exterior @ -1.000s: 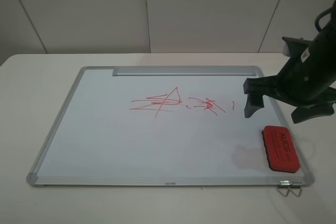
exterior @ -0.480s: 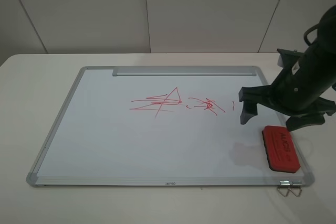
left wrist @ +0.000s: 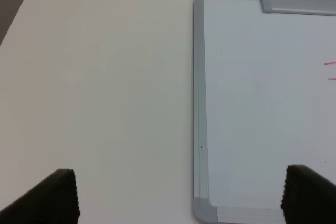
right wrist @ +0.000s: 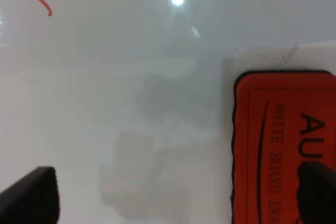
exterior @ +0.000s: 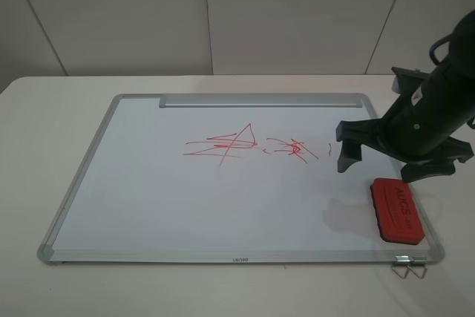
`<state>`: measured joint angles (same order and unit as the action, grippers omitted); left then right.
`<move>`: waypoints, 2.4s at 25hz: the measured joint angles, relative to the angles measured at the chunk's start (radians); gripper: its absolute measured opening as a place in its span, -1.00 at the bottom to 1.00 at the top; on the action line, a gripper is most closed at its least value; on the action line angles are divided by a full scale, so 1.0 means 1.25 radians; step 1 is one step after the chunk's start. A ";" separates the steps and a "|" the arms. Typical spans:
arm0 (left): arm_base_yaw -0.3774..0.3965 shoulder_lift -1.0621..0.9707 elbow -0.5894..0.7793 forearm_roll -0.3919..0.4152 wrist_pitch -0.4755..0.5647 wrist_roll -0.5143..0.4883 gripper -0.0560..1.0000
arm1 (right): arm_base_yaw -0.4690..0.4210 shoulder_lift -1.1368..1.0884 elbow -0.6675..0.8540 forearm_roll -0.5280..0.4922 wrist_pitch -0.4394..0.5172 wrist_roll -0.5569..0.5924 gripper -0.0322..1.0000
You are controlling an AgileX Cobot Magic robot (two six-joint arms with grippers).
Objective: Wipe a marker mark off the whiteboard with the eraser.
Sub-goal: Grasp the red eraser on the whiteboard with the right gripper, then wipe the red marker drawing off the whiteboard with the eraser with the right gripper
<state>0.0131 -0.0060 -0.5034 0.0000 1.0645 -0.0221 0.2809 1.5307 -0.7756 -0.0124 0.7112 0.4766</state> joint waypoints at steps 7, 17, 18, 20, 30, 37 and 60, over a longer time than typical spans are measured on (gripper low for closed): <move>0.000 0.000 0.000 0.000 0.000 0.000 0.57 | 0.000 0.010 0.000 -0.001 0.003 0.000 0.66; 0.000 0.000 0.000 0.000 0.000 0.000 0.57 | -0.028 0.067 0.000 -0.049 0.036 0.000 0.65; 0.000 0.000 0.000 0.000 0.000 0.000 0.57 | -0.035 0.067 0.000 -0.051 0.036 0.000 0.64; 0.000 0.000 0.000 0.000 0.000 0.000 0.57 | -0.050 0.068 0.005 -0.054 0.032 0.000 0.64; 0.000 0.000 0.000 0.000 0.000 0.000 0.57 | -0.075 0.104 0.055 -0.055 -0.047 0.000 0.64; 0.000 0.000 0.000 0.000 0.000 0.000 0.57 | -0.075 0.146 0.055 -0.048 -0.072 0.000 0.59; 0.000 0.000 0.000 0.000 0.000 0.000 0.57 | -0.075 0.158 0.055 -0.055 -0.065 0.000 0.05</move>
<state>0.0131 -0.0060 -0.5034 0.0000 1.0645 -0.0221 0.1869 1.7284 -0.7070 -0.0817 0.6305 0.4766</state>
